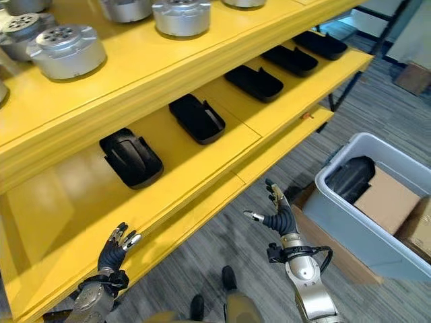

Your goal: Move parts from the plastic box to the shelf.

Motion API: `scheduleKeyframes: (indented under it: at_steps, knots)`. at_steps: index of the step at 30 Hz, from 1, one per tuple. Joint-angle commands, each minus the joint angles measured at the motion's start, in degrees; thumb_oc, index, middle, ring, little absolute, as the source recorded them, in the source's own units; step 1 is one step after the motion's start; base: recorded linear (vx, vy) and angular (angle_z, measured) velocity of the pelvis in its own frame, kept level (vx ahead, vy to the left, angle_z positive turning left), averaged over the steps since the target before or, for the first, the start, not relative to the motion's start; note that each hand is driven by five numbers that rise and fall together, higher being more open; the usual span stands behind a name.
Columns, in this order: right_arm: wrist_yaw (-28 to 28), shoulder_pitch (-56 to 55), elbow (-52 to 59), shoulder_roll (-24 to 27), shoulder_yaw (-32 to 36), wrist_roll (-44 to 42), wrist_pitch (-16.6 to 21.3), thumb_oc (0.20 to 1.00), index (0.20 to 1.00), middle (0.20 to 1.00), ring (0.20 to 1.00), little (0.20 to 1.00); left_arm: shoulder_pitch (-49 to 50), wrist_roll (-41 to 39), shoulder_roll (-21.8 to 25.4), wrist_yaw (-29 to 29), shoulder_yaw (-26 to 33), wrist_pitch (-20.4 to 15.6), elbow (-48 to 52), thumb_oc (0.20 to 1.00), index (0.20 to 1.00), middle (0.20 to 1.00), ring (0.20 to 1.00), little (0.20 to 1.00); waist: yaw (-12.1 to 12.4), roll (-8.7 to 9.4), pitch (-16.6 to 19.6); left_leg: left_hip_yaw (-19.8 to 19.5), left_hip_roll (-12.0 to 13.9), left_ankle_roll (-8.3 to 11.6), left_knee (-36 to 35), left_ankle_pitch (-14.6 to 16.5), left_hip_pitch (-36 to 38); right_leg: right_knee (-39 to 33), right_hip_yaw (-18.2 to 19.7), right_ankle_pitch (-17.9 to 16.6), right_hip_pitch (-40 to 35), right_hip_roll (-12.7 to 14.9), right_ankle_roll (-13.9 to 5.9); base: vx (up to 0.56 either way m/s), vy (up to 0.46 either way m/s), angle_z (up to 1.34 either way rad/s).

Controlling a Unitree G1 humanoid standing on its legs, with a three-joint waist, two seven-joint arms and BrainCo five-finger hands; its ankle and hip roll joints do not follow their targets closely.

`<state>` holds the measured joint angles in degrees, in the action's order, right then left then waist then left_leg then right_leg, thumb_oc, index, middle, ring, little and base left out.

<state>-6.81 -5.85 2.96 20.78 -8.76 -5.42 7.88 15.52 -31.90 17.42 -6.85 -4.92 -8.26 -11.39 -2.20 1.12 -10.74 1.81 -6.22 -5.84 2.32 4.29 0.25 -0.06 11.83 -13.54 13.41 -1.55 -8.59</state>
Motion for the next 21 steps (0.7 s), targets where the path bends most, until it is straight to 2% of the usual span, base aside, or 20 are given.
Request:
scheduleKeyframes:
  at_steps: [1, 2, 4, 5, 6, 7, 8, 9, 10, 14, 16, 19, 20, 21]
  knots:
    - [0.3, 2.0, 3.9, -0.2, -0.8, -0.3, 1.8, 1.000, 1.000, 1.000, 1.000, 1.000, -0.7, 0.7, 1.2, 0.4, 1.7, -1.0, 2.7, 1.000, 1.000, 1.000, 1.000, 1.000, 2.7, -2.29, -0.5, 2.3, 4.2, 2.82, 0.7, 0.0, -4.2, 9.9, -21.1, 17.0, -5.1, 6.6, 1.98, 0.01, -0.057, -1.73]
    - [0.6, 2.3, 3.5, -0.4, -1.2, -0.3, 1.5, 1.000, 1.000, 1.000, 1.000, 1.000, -0.5, 0.6, 1.0, 0.4, 1.7, -0.9, 2.4, 1.000, 1.000, 1.000, 1.000, 1.000, 2.2, -2.59, -0.7, 2.8, 5.0, 3.01, 0.5, 0.0, -3.4, 9.3, -21.8, 16.2, -4.9, 8.1, 2.05, 0.01, -0.066, -1.59]
    - [1.0, 2.5, 3.9, -0.3, -0.8, 0.0, 1.0, 1.000, 1.000, 1.000, 1.000, 1.000, -0.4, 0.4, 1.0, 0.4, 2.1, -0.7, 2.0, 1.000, 1.000, 1.000, 1.000, 1.000, 1.6, -2.95, -1.1, 3.4, 5.7, 3.06, 0.2, 0.7, -2.1, 7.5, -20.9, 13.3, -3.9, 11.0, 1.18, 0.03, -0.077, -1.04]
    - [0.6, 2.5, 3.8, -0.3, -0.4, 0.9, 0.5, 1.000, 1.000, 1.000, 1.000, 1.000, -0.1, 0.3, 0.7, 0.3, 2.6, -0.6, 2.1, 1.000, 1.000, 1.000, 1.000, 1.000, 1.1, -2.94, -1.1, 3.7, 5.8, 3.26, -0.1, 1.5, -1.1, 4.8, -20.0, 9.0, -3.0, 14.9, -0.42, 0.05, -0.160, -0.62]
    - [0.4, 2.9, 3.8, -0.4, -0.2, 0.9, 0.2, 1.000, 1.000, 1.000, 1.000, 1.000, 0.1, 0.2, 0.5, 0.1, 3.3, -0.6, 2.0, 1.000, 1.000, 1.000, 1.000, 1.000, 1.0, -2.70, -1.2, 5.0, 6.3, 3.75, -0.5, 2.2, 0.3, 1.3, -22.4, 6.4, -3.0, 17.7, -1.77, 0.09, -0.253, -0.27]
    - [0.5, 2.7, 3.9, -0.2, 0.2, 1.8, 0.1, 1.000, 1.000, 1.000, 1.000, 1.000, -0.5, 0.7, -0.2, -0.3, 3.8, -0.6, 0.9, 1.000, 1.000, 1.000, 1.000, 1.000, 1.2, -1.58, -0.8, 6.0, 6.2, 4.39, -1.5, 2.4, 1.6, -1.3, -25.0, 5.6, -4.6, 18.5, -2.84, 0.15, -0.368, -0.49]
    - [0.9, 3.0, 3.5, 0.0, 0.1, 2.0, -0.5, 1.000, 1.000, 1.000, 1.000, 1.000, -0.9, 0.8, -1.4, -0.3, 4.0, -0.5, 0.2, 1.000, 1.000, 1.000, 1.000, 1.000, 1.1, -0.39, 0.4, 6.5, 6.6, 5.13, -2.7, 2.3, 2.7, -1.4, -24.4, 5.2, -5.2, 17.3, -3.29, 0.17, -0.381, -0.52]
    - [0.8, 3.0, 3.6, 0.2, 0.4, 1.7, -0.5, 1.000, 1.000, 1.000, 1.000, 1.000, -1.4, 0.5, -1.6, -0.5, 3.8, -0.4, 0.1, 1.000, 1.000, 1.000, 1.000, 1.000, 0.9, -0.29, 0.9, 6.3, 7.5, 5.66, -2.7, 1.9, 2.7, -0.8, -23.8, 5.7, -4.9, 16.5, -2.81, 0.26, -0.600, -0.62]
    - [0.4, 1.9, 4.8, 1.4, 1.9, 1.9, -0.2, 1.000, 1.000, 1.000, 1.000, 1.000, -2.3, 0.5, -1.7, -0.1, 3.1, -0.2, -0.4, 1.000, 1.000, 1.000, 1.000, 1.000, -0.3, -0.61, 1.3, 5.9, 11.0, 7.70, -2.7, 1.4, 3.4, 0.4, -24.6, 8.2, -5.5, 13.9, -1.57, 0.22, -0.499, -0.40]
    - [-0.5, -0.8, 5.8, 2.6, 4.8, 0.8, 0.4, 1.000, 1.000, 1.000, 1.000, 1.000, -4.1, 1.5, -2.0, 0.7, 1.1, 0.5, -1.1, 1.000, 1.000, 1.000, 1.000, 1.000, -2.8, -1.75, 2.2, 6.6, 16.3, 10.85, -2.8, -1.7, 3.1, -0.5, -25.5, 11.9, -7.2, 9.4, 1.15, 0.16, -0.416, -0.04]
    - [-1.1, -2.8, 6.1, 2.6, 6.0, 0.4, 0.8, 1.000, 1.000, 1.000, 1.000, 1.000, -4.3, 2.0, -2.5, 1.2, 0.1, 0.6, -1.1, 1.000, 1.000, 1.000, 1.000, 1.000, -3.8, -2.40, 2.2, 6.8, 18.3, 11.96, 0.0, -3.9, 2.3, -2.1, -24.8, 13.8, -9.3, 6.6, 2.78, 0.16, -0.372, 0.26]
    - [-0.8, -4.2, 6.4, 2.8, 6.9, 0.2, 1.0, 1.000, 1.000, 1.000, 1.000, 1.000, -3.6, 2.2, -2.6, 1.2, 0.6, 0.5, -0.5, 1.000, 1.000, 1.000, 1.000, 1.000, -4.0, -2.45, 1.9, 4.6, 19.1, 12.07, 4.5, -6.6, 1.9, -1.5, -23.2, 15.2, -10.3, 4.6, 4.61, 0.12, -0.240, 0.19]
    - [-0.4, -4.6, 6.4, 2.9, 7.1, 0.0, 1.0, 1.000, 1.000, 1.000, 1.000, 1.000, -3.0, 1.8, -2.9, 1.2, 1.0, 0.6, -0.5, 1.000, 1.000, 1.000, 1.000, 1.000, -3.7, -1.86, 1.4, 2.8, 19.6, 11.51, 11.0, -8.5, 0.4, -1.0, -21.5, 16.3, -11.3, 3.2, 6.07, 0.16, -0.347, -0.16]
    - [-0.3, -5.3, 6.2, 3.5, 7.6, -0.1, 1.0, 1.000, 1.000, 1.000, 1.000, 1.000, -2.3, 1.6, -3.1, 1.5, 1.3, 0.7, -0.5, 1.000, 1.000, 1.000, 1.000, 1.000, -2.9, -0.78, 0.1, 0.1, 18.0, 10.07, 21.2, -10.2, -3.7, -0.7, -20.0, 16.9, -12.6, 2.5, 7.54, 0.13, -0.322, -0.14]
